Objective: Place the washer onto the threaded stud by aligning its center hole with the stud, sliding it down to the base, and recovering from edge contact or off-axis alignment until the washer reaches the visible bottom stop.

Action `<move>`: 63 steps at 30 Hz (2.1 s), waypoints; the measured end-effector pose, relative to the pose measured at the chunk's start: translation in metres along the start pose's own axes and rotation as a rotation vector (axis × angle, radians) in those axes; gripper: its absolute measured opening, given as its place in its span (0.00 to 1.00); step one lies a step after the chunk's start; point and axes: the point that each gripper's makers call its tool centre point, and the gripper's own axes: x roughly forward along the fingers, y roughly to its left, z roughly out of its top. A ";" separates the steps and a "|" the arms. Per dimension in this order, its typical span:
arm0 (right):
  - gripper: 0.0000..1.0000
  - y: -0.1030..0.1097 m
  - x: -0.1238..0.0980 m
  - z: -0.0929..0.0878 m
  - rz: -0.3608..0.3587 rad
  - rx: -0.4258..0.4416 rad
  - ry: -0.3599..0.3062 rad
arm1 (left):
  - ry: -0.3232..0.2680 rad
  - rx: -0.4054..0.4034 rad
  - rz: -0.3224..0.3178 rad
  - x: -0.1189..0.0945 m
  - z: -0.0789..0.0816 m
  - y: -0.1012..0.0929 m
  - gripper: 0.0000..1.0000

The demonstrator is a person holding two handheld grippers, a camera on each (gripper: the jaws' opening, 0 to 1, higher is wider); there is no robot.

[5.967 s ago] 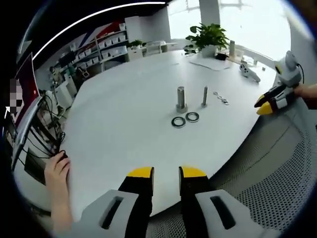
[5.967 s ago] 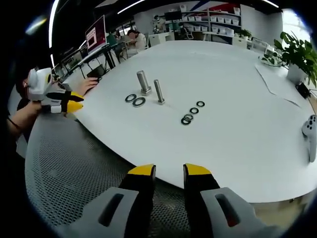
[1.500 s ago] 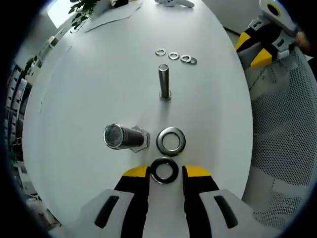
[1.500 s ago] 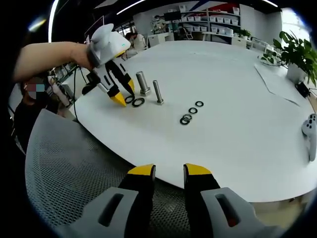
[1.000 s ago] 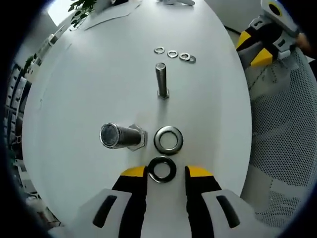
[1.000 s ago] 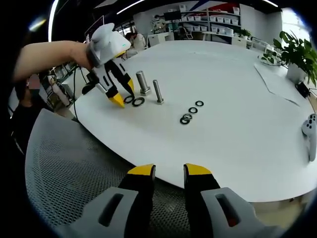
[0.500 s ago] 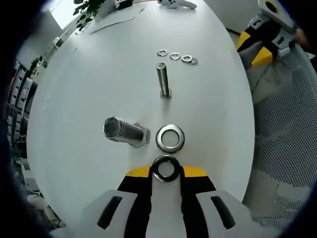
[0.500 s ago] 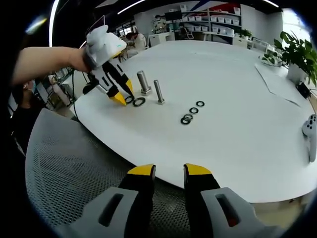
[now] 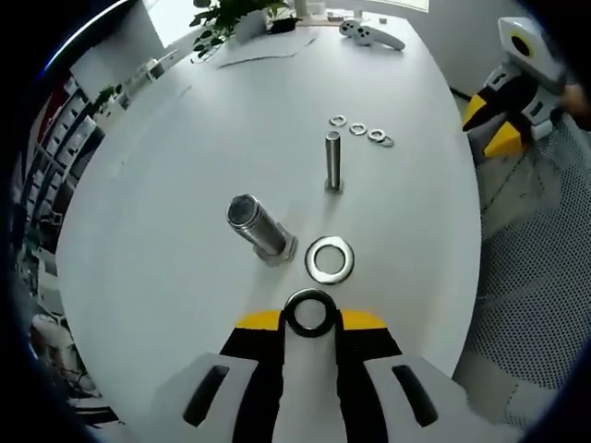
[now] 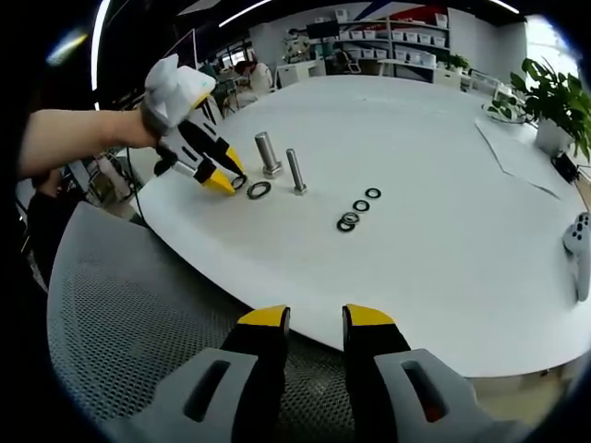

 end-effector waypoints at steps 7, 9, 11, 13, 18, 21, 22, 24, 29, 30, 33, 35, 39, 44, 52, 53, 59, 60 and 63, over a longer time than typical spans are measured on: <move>0.26 0.000 0.000 0.000 0.001 -0.001 -0.002 | -0.040 -0.011 0.016 -0.013 0.014 0.004 0.18; 0.26 0.000 0.000 0.001 0.001 -0.001 -0.004 | -0.050 -0.005 0.021 -0.018 0.019 0.006 0.18; 0.26 0.000 0.000 0.001 0.001 0.000 -0.005 | -0.055 0.002 0.024 -0.022 0.023 0.008 0.18; 0.26 0.000 0.000 0.001 0.001 0.000 -0.006 | -0.061 0.011 0.031 -0.025 0.028 0.010 0.18; 0.26 0.000 0.000 0.001 0.003 -0.001 -0.008 | -0.069 0.029 0.038 -0.030 0.036 0.011 0.18; 0.26 0.000 0.000 0.001 0.003 -0.001 -0.010 | -0.083 0.040 0.047 -0.036 0.043 0.013 0.18; 0.26 0.000 0.000 0.002 0.003 -0.001 -0.011 | -0.090 0.041 0.047 -0.039 0.046 0.012 0.18; 0.26 0.000 0.000 0.002 0.003 0.000 -0.014 | -0.098 0.049 0.052 -0.041 0.051 0.015 0.18; 0.26 0.000 0.000 0.003 0.002 -0.001 -0.019 | -0.101 0.074 0.054 -0.042 0.059 0.020 0.18; 0.26 0.000 0.000 0.003 0.001 -0.003 -0.019 | -0.100 0.074 0.052 -0.042 0.061 0.021 0.18; 0.25 -0.006 0.000 0.001 -0.030 -0.010 0.001 | -0.097 0.083 0.053 -0.040 0.065 0.024 0.18; 0.25 -0.005 0.000 0.001 -0.026 -0.008 0.000 | -0.091 0.087 0.047 -0.038 0.067 0.025 0.18; 0.25 -0.005 0.000 0.000 -0.026 -0.009 0.004 | -0.067 0.117 0.042 -0.035 0.069 0.026 0.18; 0.25 -0.005 0.000 0.001 -0.028 -0.006 0.000 | -0.052 0.118 0.033 -0.032 0.070 0.030 0.18; 0.25 -0.004 0.000 0.000 -0.027 -0.010 0.004 | -0.012 0.136 0.015 -0.026 0.067 0.029 0.18; 0.25 -0.004 0.000 0.000 -0.026 -0.010 0.005 | -0.011 0.138 0.015 -0.025 0.067 0.029 0.18; 0.25 -0.004 0.000 -0.001 -0.025 -0.012 0.008 | 0.015 0.145 -0.005 -0.019 0.065 0.030 0.18; 0.25 -0.004 0.000 -0.001 -0.026 -0.011 0.007 | 0.014 0.145 -0.006 -0.018 0.065 0.030 0.18; 0.25 -0.005 0.000 -0.001 -0.026 -0.010 0.006 | 0.024 0.148 -0.010 -0.015 0.064 0.030 0.18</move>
